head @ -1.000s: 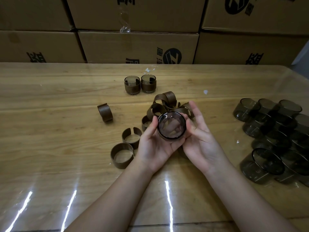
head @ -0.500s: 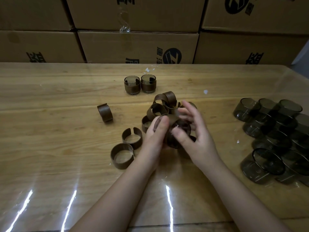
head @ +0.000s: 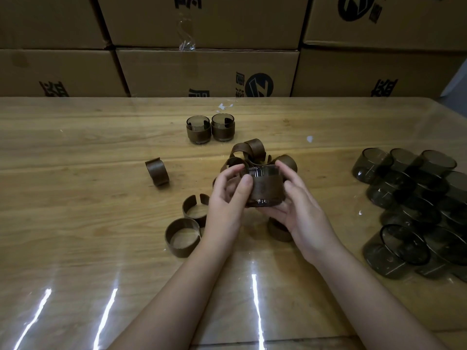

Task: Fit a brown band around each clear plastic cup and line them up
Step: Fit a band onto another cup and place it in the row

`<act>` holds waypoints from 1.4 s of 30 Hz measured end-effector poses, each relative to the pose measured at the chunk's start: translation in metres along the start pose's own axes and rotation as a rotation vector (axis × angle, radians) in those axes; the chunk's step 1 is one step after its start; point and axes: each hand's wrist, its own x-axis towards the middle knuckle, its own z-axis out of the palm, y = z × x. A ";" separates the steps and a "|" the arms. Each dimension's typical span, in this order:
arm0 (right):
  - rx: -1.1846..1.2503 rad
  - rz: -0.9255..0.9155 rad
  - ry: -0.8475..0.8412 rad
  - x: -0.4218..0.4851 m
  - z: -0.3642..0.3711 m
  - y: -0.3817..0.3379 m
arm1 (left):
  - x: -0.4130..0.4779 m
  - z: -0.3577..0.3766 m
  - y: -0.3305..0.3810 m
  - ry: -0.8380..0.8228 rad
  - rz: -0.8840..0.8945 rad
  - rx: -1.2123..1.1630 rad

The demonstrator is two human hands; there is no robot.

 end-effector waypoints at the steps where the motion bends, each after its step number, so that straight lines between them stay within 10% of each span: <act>1: 0.002 0.008 -0.013 -0.002 0.001 0.001 | -0.001 0.000 0.001 -0.014 0.022 0.028; 42: -0.127 -0.158 -0.051 -0.004 0.002 0.003 | -0.001 0.005 -0.002 -0.144 -0.066 -0.207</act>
